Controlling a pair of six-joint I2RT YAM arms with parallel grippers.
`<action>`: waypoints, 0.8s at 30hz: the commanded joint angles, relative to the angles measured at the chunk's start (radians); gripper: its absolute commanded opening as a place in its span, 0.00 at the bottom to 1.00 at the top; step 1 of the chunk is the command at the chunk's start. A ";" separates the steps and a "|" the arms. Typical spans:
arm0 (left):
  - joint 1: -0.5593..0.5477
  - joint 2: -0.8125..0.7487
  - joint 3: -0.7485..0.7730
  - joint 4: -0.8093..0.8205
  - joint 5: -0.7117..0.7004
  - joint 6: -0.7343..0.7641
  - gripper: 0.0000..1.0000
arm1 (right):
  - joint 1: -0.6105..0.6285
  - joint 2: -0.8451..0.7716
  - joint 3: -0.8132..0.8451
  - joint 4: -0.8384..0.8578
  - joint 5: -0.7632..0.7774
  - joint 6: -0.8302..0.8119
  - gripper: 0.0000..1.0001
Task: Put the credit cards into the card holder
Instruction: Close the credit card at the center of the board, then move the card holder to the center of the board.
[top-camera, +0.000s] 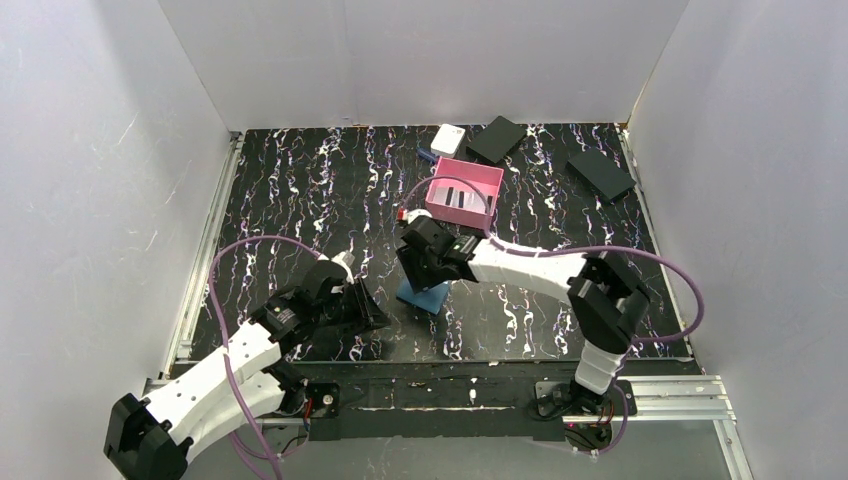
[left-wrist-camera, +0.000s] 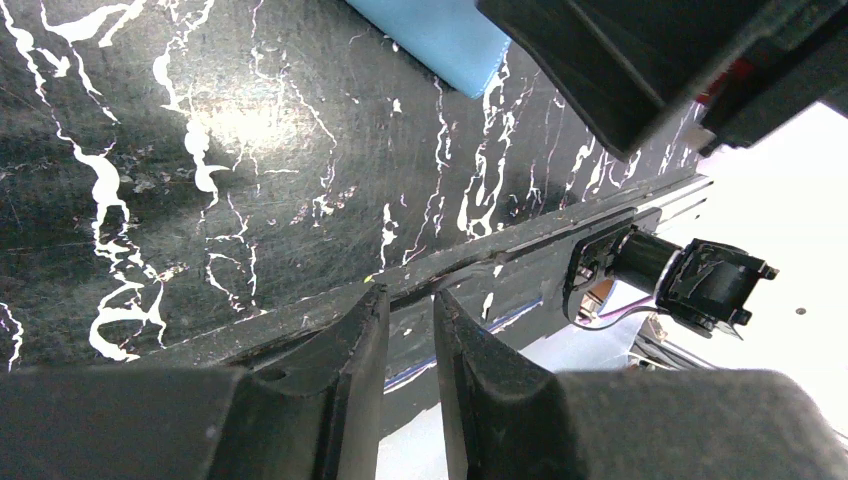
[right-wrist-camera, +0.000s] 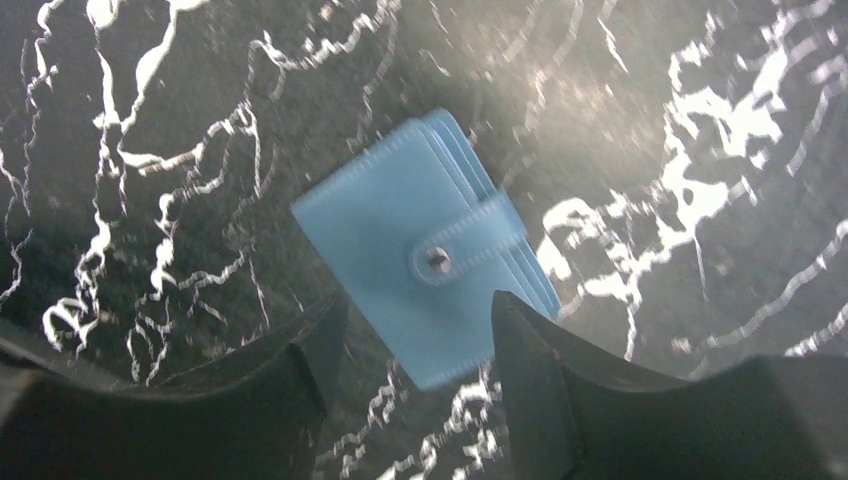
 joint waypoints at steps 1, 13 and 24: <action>0.004 -0.026 0.037 -0.027 -0.017 0.007 0.23 | -0.073 -0.134 -0.088 -0.139 -0.105 0.113 0.70; 0.003 -0.040 0.050 -0.031 0.005 0.001 0.52 | -0.192 -0.291 -0.534 0.421 -0.435 0.444 0.69; 0.004 -0.097 0.190 -0.168 -0.033 0.018 0.63 | -0.160 -0.044 -0.529 0.872 -0.243 0.607 0.47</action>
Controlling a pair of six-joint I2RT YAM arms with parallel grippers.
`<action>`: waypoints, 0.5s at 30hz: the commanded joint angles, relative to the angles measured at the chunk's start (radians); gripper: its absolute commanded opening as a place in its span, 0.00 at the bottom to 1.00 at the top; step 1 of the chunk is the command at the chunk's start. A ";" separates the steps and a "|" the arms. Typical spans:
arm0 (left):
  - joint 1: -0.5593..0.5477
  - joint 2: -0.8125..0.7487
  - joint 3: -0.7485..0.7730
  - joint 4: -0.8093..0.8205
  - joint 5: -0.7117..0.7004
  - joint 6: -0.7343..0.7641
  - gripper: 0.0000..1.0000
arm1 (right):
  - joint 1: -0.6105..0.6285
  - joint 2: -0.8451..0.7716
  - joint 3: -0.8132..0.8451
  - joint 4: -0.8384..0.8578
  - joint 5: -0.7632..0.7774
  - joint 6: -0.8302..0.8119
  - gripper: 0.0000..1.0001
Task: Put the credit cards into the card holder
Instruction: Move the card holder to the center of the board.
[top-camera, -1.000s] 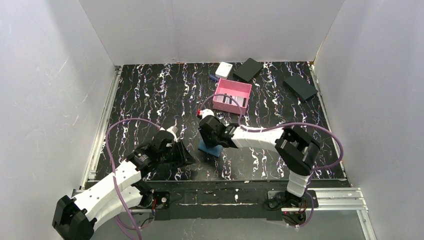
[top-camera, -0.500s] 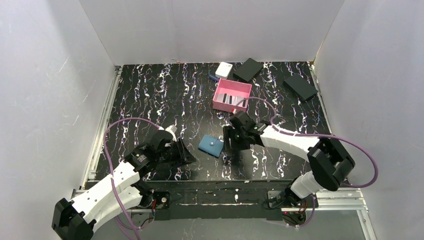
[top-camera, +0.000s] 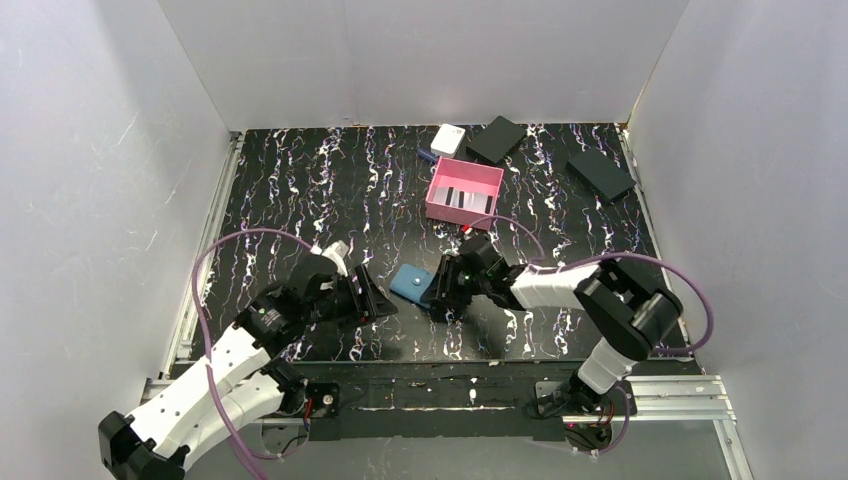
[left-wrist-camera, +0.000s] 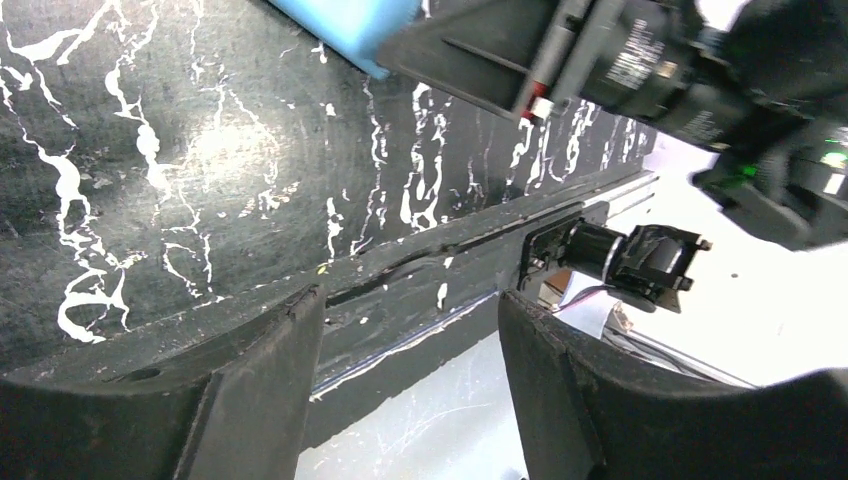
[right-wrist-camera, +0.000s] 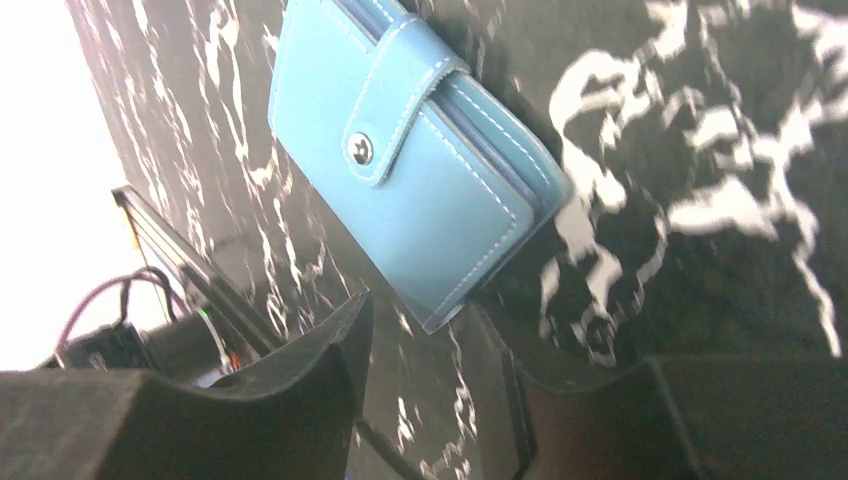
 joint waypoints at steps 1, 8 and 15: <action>0.004 -0.032 0.111 -0.105 -0.044 0.028 0.63 | 0.036 0.132 0.093 0.209 0.248 0.058 0.47; 0.003 -0.101 0.245 -0.246 -0.103 0.042 0.65 | 0.046 0.474 0.515 0.198 0.468 0.004 0.49; 0.003 -0.159 0.362 -0.359 -0.159 0.053 0.68 | 0.042 0.499 0.739 -0.002 0.431 -0.259 0.59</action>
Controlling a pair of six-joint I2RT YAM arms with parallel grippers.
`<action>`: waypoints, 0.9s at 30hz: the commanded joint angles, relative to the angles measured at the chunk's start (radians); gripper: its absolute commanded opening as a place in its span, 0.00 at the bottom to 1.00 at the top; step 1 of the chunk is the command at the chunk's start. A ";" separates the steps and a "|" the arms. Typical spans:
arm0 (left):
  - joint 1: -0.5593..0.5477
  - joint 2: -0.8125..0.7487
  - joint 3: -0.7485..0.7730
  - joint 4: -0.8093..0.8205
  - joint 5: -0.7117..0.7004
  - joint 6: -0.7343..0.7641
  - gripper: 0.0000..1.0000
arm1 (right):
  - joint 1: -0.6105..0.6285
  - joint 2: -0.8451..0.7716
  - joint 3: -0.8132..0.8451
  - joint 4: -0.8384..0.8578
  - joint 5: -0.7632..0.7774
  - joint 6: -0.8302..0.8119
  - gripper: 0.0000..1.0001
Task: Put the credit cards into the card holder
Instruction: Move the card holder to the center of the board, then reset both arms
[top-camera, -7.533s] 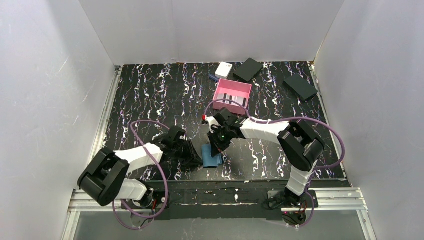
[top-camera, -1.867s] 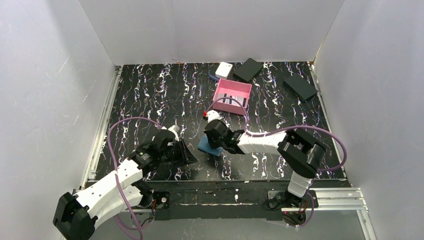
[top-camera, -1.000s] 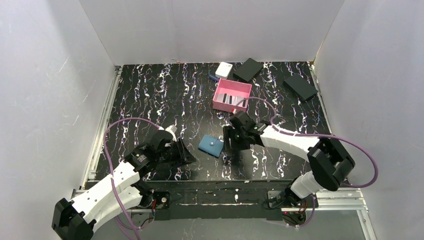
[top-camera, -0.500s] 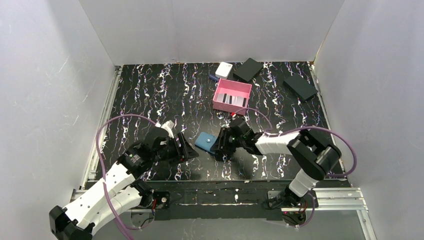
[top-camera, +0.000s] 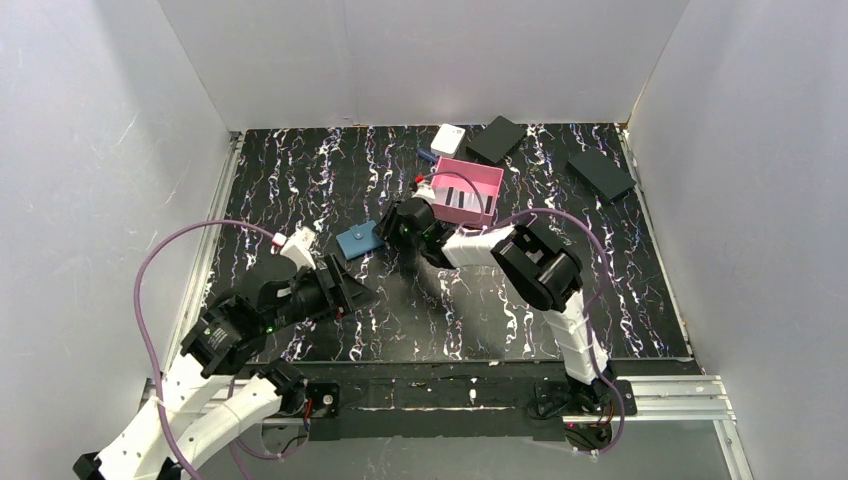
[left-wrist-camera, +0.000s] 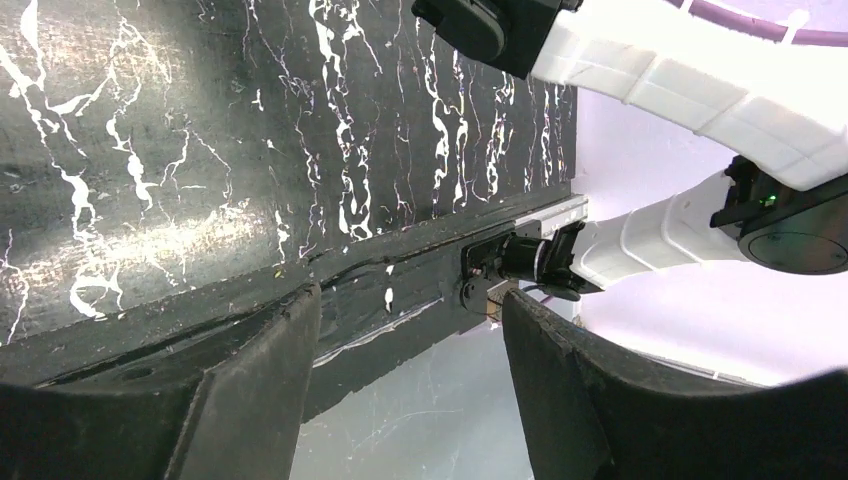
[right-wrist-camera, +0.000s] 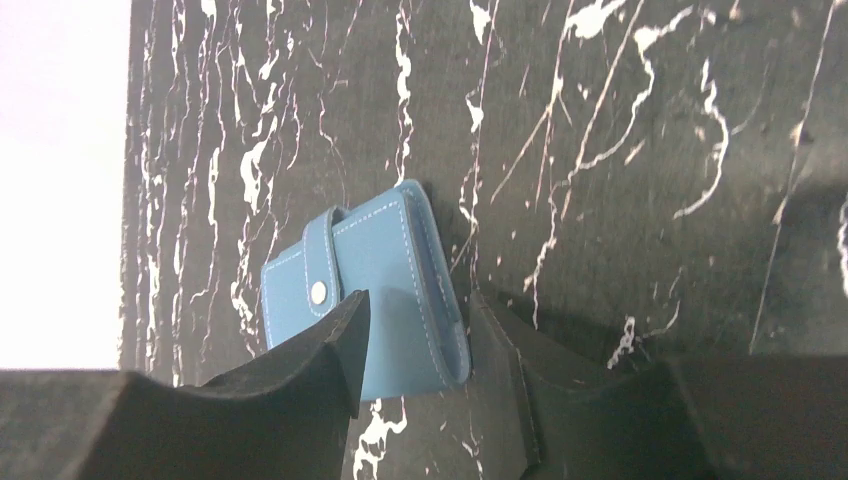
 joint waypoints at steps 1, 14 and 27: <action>0.003 -0.017 0.124 -0.145 -0.082 0.033 0.69 | -0.003 -0.094 0.071 -0.202 0.019 -0.259 0.63; 0.003 0.034 0.522 -0.205 -0.322 0.247 0.89 | -0.088 -0.767 0.153 -0.967 0.070 -0.761 0.98; 0.003 0.109 0.796 -0.209 -0.455 0.395 0.98 | -0.088 -1.031 0.478 -1.223 0.408 -0.731 0.99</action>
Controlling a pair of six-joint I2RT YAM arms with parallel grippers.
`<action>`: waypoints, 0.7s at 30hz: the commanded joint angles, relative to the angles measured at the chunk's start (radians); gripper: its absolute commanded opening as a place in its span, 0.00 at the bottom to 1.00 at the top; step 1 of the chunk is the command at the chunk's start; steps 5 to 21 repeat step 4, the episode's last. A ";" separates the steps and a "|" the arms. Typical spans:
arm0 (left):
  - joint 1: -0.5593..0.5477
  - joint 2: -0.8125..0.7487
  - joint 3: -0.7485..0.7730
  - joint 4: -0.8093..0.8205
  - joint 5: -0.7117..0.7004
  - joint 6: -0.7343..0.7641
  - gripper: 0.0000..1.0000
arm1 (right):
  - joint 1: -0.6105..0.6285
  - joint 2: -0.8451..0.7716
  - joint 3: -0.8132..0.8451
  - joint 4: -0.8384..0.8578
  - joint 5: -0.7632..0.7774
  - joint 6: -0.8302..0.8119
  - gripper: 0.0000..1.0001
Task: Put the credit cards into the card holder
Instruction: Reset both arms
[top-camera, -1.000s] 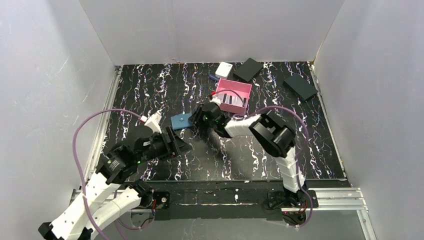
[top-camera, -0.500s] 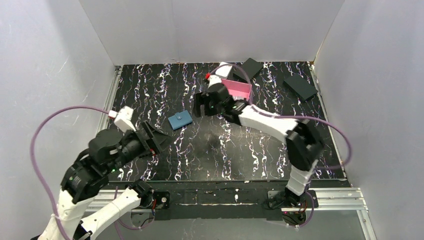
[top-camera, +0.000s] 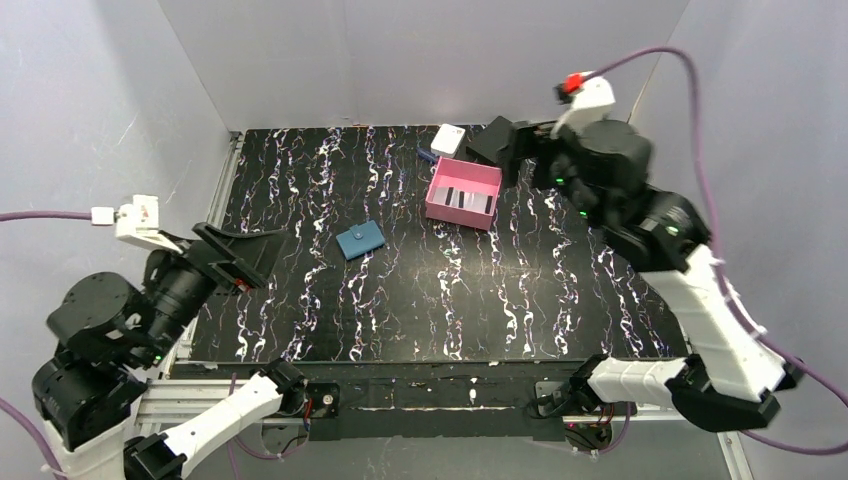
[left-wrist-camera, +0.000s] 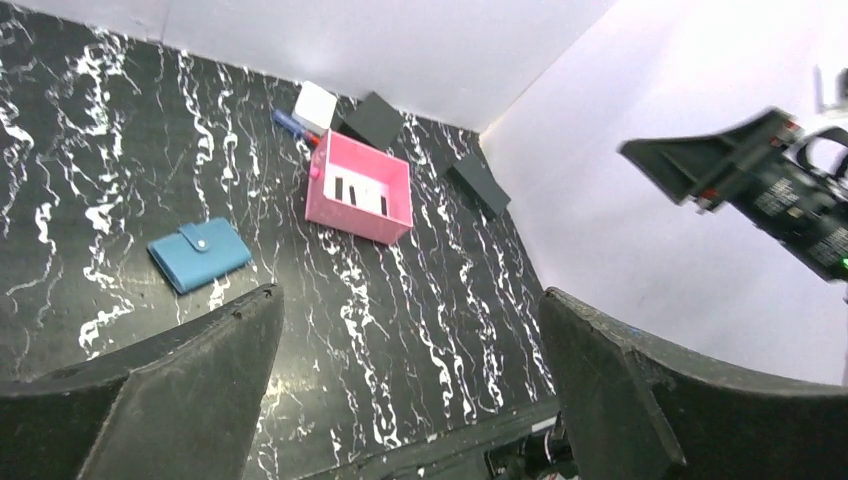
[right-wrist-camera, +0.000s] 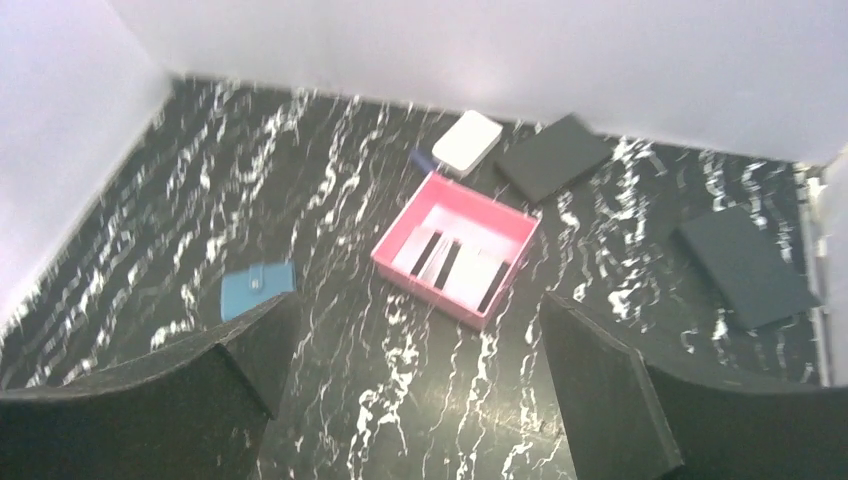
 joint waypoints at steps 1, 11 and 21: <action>0.003 0.034 0.044 -0.016 -0.055 0.056 0.98 | 0.001 -0.070 0.061 -0.068 0.141 -0.003 0.98; 0.003 0.034 0.040 -0.022 -0.066 0.049 0.98 | 0.001 -0.108 0.037 -0.032 0.146 -0.002 0.98; 0.003 0.034 0.040 -0.022 -0.066 0.049 0.98 | 0.001 -0.108 0.037 -0.032 0.146 -0.002 0.98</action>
